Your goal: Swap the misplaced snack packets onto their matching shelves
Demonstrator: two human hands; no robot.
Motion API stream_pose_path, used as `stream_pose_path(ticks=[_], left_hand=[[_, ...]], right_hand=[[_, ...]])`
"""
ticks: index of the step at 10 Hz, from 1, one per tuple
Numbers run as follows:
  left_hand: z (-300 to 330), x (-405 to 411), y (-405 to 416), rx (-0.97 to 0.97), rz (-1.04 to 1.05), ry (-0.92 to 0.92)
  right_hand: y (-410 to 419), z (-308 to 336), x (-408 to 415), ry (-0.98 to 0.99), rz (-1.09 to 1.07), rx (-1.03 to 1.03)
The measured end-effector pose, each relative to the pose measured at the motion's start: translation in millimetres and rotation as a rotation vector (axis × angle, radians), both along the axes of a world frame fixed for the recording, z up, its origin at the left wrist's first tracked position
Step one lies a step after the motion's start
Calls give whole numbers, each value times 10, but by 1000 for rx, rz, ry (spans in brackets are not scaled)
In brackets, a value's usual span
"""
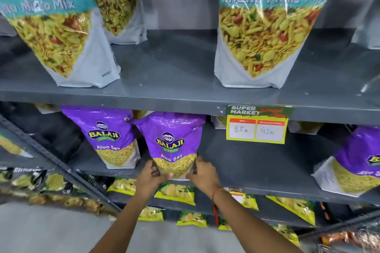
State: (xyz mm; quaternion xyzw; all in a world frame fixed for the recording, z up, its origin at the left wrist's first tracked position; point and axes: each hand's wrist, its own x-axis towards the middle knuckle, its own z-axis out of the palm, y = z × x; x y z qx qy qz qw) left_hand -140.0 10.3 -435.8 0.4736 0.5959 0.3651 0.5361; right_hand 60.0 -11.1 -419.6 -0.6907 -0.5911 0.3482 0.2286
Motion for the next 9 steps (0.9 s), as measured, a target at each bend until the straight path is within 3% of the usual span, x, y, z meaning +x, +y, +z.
stream_pose_path(ticks=[5, 8, 9], left_hand=[[204, 1413, -214, 117, -100, 234], [109, 1477, -256, 70, -172, 202], [155, 1495, -284, 72, -173, 90]], right_hand=[[-287, 135, 1322, -3, -244, -9], [-316, -100, 1479, 63, -209, 12], [-354, -138, 1409, 99, -238, 49]])
